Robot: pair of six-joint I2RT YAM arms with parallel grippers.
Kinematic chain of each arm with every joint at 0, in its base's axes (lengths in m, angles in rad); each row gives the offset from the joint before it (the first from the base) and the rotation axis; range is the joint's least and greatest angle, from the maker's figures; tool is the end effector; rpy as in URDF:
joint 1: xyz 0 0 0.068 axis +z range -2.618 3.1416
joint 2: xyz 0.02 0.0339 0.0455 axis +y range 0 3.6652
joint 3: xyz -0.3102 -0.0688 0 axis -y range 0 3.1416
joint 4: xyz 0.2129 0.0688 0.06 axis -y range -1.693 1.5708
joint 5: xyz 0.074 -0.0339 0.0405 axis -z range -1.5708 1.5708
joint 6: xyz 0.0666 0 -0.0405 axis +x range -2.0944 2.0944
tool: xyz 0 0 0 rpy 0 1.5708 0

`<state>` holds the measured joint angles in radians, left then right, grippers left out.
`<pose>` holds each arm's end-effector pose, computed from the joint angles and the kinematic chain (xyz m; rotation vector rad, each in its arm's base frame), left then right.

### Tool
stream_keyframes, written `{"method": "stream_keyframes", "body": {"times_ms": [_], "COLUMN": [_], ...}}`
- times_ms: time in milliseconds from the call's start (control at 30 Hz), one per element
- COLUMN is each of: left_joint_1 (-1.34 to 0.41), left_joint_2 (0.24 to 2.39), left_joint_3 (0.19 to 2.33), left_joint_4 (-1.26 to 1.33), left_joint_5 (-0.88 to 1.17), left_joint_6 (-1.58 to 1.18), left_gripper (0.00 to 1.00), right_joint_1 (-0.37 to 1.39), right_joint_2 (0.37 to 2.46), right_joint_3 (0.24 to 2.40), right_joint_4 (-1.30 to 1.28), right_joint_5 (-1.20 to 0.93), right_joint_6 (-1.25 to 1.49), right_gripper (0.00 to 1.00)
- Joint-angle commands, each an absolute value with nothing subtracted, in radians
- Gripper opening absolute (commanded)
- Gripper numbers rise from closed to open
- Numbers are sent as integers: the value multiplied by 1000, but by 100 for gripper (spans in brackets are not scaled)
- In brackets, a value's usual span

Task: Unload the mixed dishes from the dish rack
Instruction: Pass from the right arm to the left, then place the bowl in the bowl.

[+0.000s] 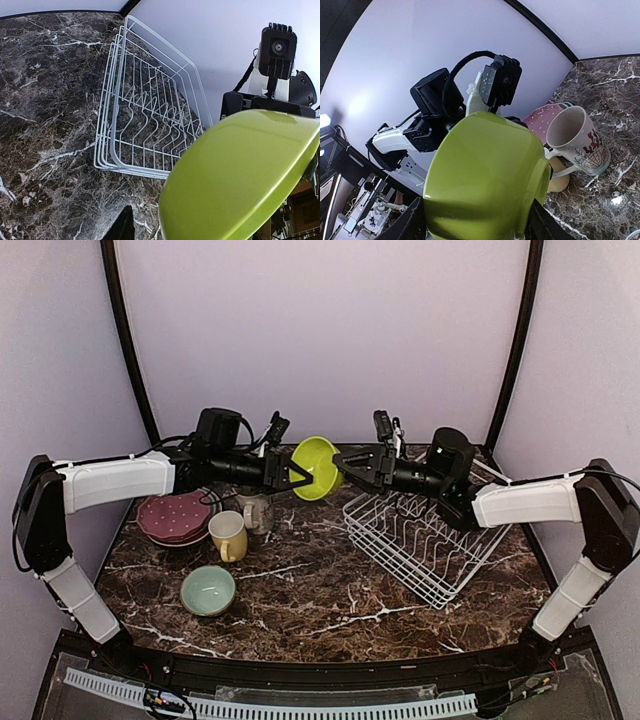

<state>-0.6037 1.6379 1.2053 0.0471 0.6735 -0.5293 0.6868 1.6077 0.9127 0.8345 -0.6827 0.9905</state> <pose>0.2860 -0.2477 0.3408 0.5675 2.0608 -1.3664 0.2501 0.2594 0.3507 -0.4122 1.7135 1.7830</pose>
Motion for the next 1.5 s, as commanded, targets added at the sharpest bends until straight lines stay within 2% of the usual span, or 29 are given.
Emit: {"method": "stream_keyframes", "body": {"times_ms": [0,167,300,433,533,600,667,700,733,900,1067,1167,1267,1467], "left_joint_1": [-597,-597,-597,-597,-597,-597,-597,-597,-597,-597,-597,-597,-597,-594], "left_joint_2": [1597,1595,1590,1588,1592,1599,1604,1609,1612,1628,1570,1481,1342,1122], "left_joint_3": [1192,1195,1199,1201,1204,1211,1215,1220,1229,1276,1278,1204,1097,956], "left_joint_4": [13,6,-20,-34,-50,-60,-60,-61,-66,-86,-242,-316,-441,-710], "left_joint_5": [646,635,612,595,573,566,564,562,556,562,455,348,234,61], "left_joint_6": [-504,-494,-478,-462,-433,-417,-409,-408,-408,-441,-458,-468,-483,-577], "left_gripper": [30,18,2,1,1,1,1,1,1,1,1,1,1,1], "right_joint_1": [711,718,718,717,713,706,697,692,685,640,615,584,568,556], "right_joint_2": [1624,1629,1624,1622,1610,1584,1547,1524,1502,1376,1288,1279,1235,1115], "right_joint_3": [946,930,910,883,863,842,836,834,830,791,934,1025,1044,951], "right_joint_4": [933,953,956,967,976,957,882,838,786,622,70,-148,-200,-75], "right_joint_5": [-663,-653,-639,-626,-630,-616,-606,-599,-592,-544,-256,-231,-210,-188], "right_joint_6": [1008,1015,1017,1012,986,954,902,875,854,775,601,520,448,377], "right_gripper": [17,18,22,33,45,59,78,93,98,99,99,99,99,99]}}
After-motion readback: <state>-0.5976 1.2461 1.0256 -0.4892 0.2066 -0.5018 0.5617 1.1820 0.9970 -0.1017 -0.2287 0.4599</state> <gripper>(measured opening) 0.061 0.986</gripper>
